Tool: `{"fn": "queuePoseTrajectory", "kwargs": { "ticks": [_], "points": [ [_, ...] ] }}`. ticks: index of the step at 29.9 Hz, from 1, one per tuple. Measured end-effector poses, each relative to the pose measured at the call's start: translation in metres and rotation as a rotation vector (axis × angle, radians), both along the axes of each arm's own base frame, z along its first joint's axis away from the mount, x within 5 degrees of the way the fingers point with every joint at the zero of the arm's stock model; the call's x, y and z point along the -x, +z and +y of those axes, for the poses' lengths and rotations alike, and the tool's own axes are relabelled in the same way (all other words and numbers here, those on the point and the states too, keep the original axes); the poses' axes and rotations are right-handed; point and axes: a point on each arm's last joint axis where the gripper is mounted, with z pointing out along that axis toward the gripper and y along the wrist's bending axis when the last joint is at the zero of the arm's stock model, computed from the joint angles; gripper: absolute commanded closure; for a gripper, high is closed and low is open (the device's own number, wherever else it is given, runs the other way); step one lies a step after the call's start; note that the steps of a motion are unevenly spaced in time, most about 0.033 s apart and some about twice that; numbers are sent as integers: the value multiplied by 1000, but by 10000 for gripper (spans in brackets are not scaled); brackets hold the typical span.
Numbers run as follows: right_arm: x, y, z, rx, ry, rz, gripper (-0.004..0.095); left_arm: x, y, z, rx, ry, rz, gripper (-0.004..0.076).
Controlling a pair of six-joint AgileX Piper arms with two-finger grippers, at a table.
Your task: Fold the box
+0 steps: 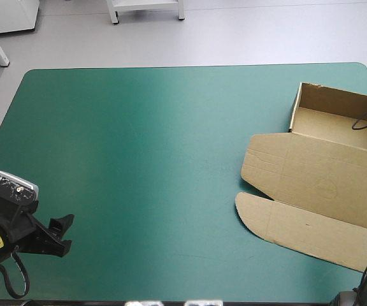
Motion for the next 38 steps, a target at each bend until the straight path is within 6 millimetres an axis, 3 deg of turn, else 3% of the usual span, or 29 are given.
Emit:
{"fn": "queuePoseTrajectory", "kwargs": {
  "ticks": [6,11,17,24,27,32,38],
  "points": [
    [3,28,1,22,-24,-72,274,0,0,0,0,0,0,196],
    [18,85,18,-21,0,-226,274,0,0,0,1,2,0,196],
    [45,140,53,-180,98,-351,330,0,0,0,8,9,2,196],
    [89,200,112,-281,321,-528,403,0,0,1,5,14,-2,196],
    [108,213,142,-276,411,-560,433,2,1,2,11,14,-19,196],
    [139,215,195,-277,560,-617,442,14,7,6,42,12,-92,196],
    [199,188,251,-311,729,-717,479,29,6,13,73,18,-146,196]
  ]
}}
